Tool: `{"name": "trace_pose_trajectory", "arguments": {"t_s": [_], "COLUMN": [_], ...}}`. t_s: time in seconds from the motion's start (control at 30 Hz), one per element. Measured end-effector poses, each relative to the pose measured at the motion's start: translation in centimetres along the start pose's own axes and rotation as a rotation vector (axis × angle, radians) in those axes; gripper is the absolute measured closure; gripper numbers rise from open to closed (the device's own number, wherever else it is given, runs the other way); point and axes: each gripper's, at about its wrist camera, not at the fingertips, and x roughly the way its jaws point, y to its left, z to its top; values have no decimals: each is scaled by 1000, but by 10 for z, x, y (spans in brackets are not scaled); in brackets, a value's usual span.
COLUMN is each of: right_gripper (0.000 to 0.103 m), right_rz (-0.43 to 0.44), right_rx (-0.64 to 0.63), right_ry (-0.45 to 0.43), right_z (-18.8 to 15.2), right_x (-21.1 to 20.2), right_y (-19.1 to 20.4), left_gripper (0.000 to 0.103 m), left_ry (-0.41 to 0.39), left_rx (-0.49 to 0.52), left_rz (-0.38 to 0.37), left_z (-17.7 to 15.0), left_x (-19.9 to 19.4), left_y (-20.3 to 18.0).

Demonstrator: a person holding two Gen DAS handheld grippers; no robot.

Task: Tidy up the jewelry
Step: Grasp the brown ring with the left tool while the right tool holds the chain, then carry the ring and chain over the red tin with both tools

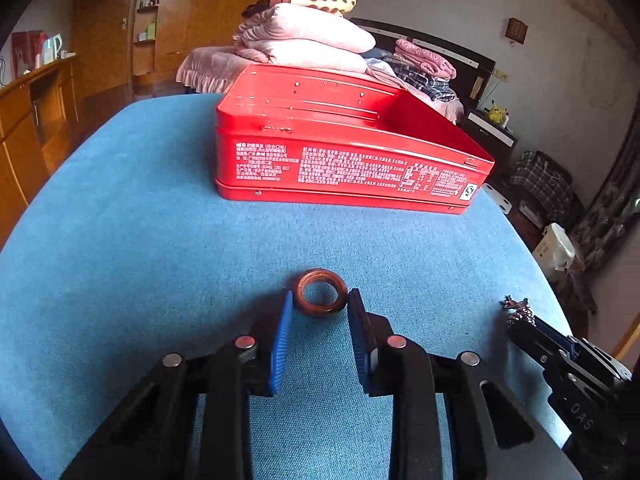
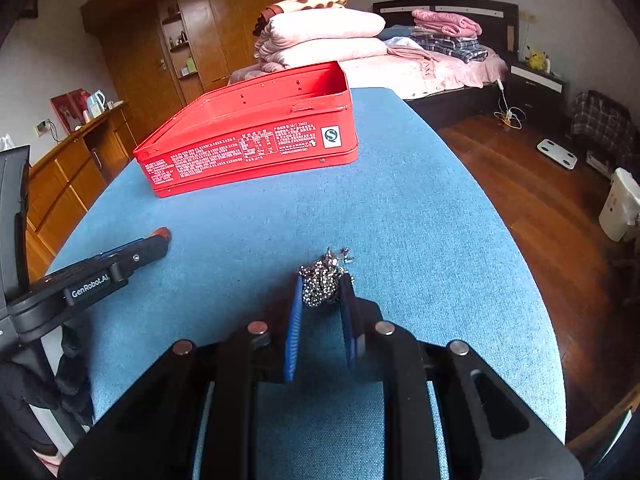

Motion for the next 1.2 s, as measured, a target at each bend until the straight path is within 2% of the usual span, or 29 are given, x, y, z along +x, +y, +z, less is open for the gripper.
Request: {"name": "trace_pose_trajectory", "arguments": {"t_s": [0.27, 0.43, 0.47, 0.77, 1.2], "right_gripper": [85, 89, 92, 92, 93], "right_rz": [-1, 52, 60, 124, 187], "right_rx": [-7, -21, -26, -88, -75], "right_ry": [-7, -17, -22, -60, -124], "right_z": [0, -3, -3, -3, 14], "right_x": [0, -4, -6, -20, -41], "right_y": [3, 13, 16, 43, 48], "left_gripper": [75, 75, 75, 75, 75], "left_ry": [-46, -82, -90, -143, -181], "left_rx": [59, 59, 58, 63, 62], "left_rz": [48, 69, 70, 56, 43], "left_z": [-15, -20, -21, -24, -15], "left_x": [-28, -48, -52, -77, -87], "left_y": [7, 16, 17, 25, 26]}}
